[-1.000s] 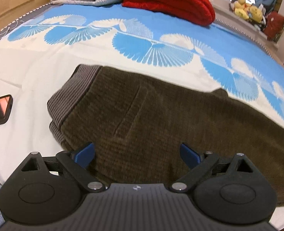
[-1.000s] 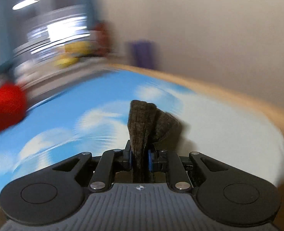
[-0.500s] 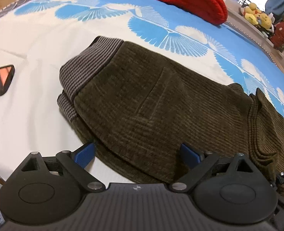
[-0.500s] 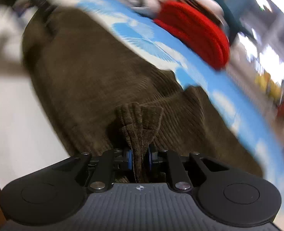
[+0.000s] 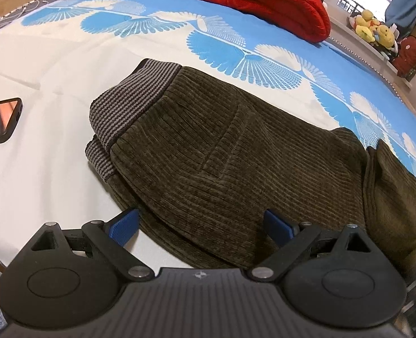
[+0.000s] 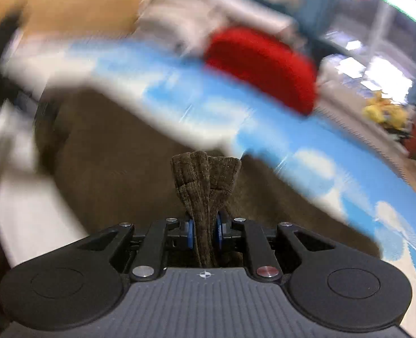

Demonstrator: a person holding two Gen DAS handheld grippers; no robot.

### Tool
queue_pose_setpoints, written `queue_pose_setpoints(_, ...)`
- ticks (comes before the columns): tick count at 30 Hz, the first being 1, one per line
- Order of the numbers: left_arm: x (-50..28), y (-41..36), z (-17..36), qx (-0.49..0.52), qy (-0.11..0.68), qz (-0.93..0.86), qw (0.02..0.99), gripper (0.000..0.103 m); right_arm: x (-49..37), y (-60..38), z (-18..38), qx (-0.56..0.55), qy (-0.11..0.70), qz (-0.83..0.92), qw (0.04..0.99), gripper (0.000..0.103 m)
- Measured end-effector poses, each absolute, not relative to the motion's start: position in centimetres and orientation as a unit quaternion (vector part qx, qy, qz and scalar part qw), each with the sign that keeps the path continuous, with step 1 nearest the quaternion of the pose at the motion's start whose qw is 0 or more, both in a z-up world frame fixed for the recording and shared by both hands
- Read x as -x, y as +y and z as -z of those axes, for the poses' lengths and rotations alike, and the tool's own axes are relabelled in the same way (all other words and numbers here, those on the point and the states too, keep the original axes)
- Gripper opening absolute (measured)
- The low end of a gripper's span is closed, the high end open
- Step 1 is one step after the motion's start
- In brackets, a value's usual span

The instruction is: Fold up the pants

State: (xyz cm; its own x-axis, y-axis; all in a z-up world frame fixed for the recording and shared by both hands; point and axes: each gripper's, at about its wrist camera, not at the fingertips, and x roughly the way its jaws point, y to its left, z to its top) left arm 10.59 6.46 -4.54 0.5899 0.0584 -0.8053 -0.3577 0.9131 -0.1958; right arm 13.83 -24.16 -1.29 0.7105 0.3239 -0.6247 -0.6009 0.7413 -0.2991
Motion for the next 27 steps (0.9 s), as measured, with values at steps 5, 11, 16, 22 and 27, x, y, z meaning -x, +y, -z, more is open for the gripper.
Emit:
queue_pose_setpoints(5,-10.8,6.2,4.6,0.171,0.437,-0.118,0.875,0.097,-12.0,-23.2,4.3,0.324,0.291,-0.271,0.858,0.016)
queue_pose_setpoints(11,-10.9,6.1,4.8,0.167,0.439,-0.116,0.875,0.097,-11.7,-24.3,2.1,0.282,0.262,-0.267,0.884,0.016)
queue_pose_setpoints(16,-10.9,5.9,4.8,0.164,0.437,-0.115,0.877,0.097,-11.7,-23.6,3.8,0.294,0.302,-0.28,0.863,0.028)
queue_pose_setpoints(22,-11.0,5.9,4.7,0.166,0.435,-0.116,0.877,0.097,-13.1,-25.6,1.8,0.188,0.35,-0.3,0.867,0.039)
queue_pose_setpoints(27,-11.1,5.8,4.7,0.165,0.436,-0.117,0.877,0.097,-13.5,-27.7,0.2,0.062,0.373,-0.355,0.855,0.066)
